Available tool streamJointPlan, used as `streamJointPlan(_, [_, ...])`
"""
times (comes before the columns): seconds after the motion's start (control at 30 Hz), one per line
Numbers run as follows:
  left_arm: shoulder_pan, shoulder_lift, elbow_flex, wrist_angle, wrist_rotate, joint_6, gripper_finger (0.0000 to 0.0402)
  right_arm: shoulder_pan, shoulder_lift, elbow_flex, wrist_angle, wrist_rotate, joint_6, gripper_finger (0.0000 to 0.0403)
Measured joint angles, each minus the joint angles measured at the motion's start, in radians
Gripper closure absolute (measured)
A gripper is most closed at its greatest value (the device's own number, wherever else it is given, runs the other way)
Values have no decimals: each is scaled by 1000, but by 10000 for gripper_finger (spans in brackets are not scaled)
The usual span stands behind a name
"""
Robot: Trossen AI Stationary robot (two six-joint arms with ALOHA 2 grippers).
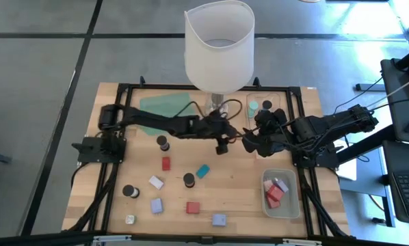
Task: Pick & Place Office items
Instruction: Move the yellow hourglass to the center of the table
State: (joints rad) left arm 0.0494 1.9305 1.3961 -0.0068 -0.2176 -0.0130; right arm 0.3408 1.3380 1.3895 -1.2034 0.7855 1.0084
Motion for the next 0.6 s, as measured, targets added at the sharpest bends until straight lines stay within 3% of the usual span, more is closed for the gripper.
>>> streamJointPlan(0.23, [6,103,75,9,4,-11,179,0,0,0,1,-3,2,85])
streamJointPlan(0.6, [38,137,75,-56,39,-79,178,0,0,0,1,-16,2,84])
